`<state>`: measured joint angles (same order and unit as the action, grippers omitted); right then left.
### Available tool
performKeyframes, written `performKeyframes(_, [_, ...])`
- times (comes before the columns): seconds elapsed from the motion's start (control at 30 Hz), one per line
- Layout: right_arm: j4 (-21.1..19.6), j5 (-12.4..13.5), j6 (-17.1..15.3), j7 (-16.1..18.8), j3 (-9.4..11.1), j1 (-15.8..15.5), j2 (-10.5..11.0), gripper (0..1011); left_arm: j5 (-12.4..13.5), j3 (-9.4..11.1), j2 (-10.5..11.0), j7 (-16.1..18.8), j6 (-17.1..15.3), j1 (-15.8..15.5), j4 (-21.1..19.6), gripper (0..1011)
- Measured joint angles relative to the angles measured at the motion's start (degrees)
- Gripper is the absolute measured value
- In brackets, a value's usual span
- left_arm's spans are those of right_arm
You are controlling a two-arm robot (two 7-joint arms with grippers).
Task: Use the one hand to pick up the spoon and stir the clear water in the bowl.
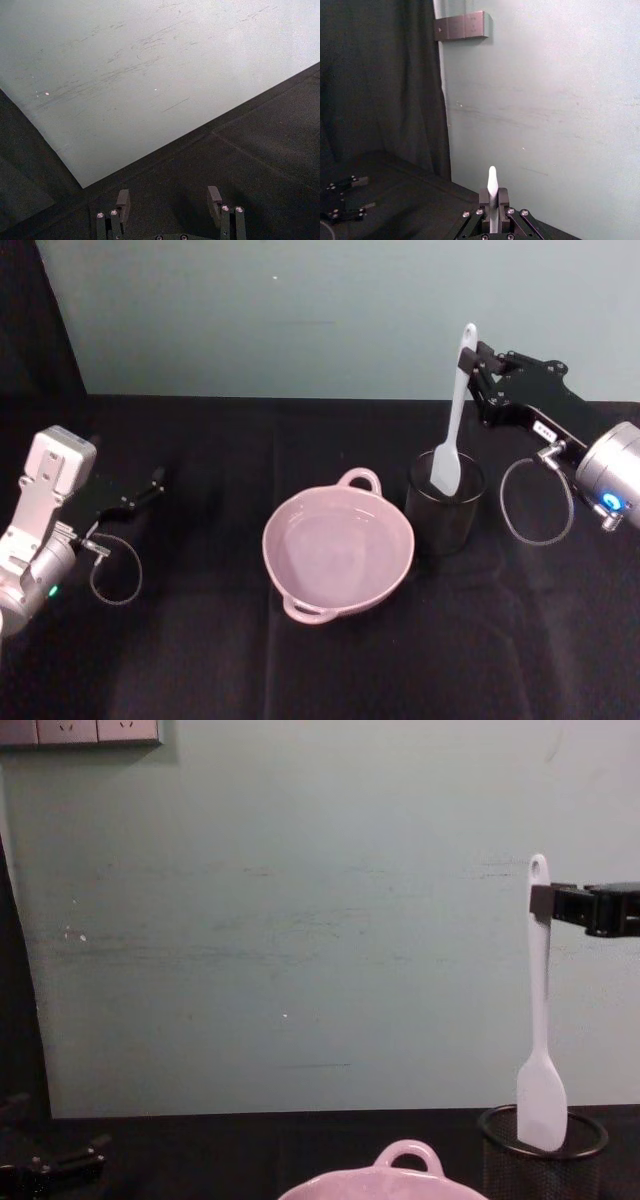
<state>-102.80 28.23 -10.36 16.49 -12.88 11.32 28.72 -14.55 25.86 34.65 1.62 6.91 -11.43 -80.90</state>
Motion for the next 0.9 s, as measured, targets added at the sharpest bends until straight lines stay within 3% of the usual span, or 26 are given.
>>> performKeyframes(0.3, [5.51, 1.25, 2.58, 1.26, 0.22, 0.75, -1.77, 111, 0.0, 0.0, 0.0, 0.0, 0.0, 0.0, 0.0, 1011])
performKeyframes(0.9, [14.59, 9.91, 4.08, 2.99, 1.43, 0.17, -4.79, 111, 0.0, 0.0, 0.0, 0.0, 0.0, 0.0, 0.0, 1011])
